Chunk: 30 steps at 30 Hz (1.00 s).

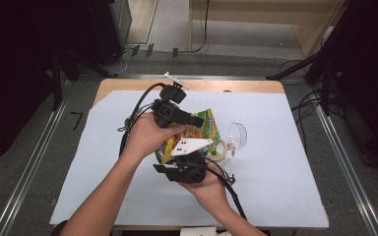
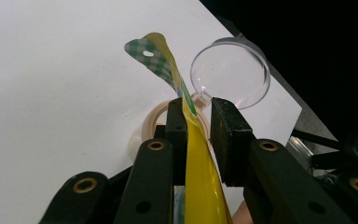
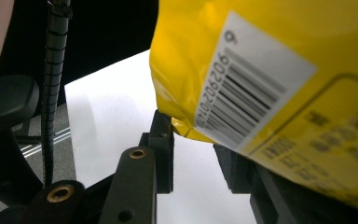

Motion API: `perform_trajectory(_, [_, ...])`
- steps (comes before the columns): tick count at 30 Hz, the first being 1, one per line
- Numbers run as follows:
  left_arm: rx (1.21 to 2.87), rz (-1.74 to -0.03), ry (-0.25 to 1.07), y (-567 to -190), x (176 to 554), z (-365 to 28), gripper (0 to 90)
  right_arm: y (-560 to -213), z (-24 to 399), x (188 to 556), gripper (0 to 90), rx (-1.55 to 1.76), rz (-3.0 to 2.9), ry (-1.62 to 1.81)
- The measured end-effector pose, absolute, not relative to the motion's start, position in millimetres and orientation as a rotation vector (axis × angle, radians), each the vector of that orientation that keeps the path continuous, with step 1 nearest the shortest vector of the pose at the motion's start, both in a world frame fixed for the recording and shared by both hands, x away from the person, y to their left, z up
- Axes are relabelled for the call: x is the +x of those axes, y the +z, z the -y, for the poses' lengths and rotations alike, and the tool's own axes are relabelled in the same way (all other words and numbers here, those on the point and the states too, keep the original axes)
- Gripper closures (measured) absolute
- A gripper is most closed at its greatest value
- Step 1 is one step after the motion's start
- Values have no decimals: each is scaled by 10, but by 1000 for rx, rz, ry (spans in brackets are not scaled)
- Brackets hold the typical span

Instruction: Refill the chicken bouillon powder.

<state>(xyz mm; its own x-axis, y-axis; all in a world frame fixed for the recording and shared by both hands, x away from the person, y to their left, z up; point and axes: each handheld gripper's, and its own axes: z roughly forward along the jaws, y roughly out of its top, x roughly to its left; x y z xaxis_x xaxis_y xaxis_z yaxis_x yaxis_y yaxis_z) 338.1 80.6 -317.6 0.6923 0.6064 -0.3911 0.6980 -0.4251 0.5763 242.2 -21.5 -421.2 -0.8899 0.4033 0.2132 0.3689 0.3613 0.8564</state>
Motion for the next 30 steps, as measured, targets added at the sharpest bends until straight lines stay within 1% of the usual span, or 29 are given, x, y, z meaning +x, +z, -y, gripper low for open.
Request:
perform_trajectory(6, [2158,-997,-177,-3232,3409,-829,768,-4223,217,2434,707,733,-2587,1587])
perform_trajectory(10, [2157,-993,-182,-3255,3396,-836,777,-4245,222,2399,706,721,-2581,1584])
perform_trajectory(20, [2152,-976,-149,-3216,3342,-805,770,-4235,230,2386,707,736,-2573,1603])
perform_trajectory(30, [2141,-973,-147,-3205,3321,-812,759,-4208,237,2380,707,720,-2578,1585])
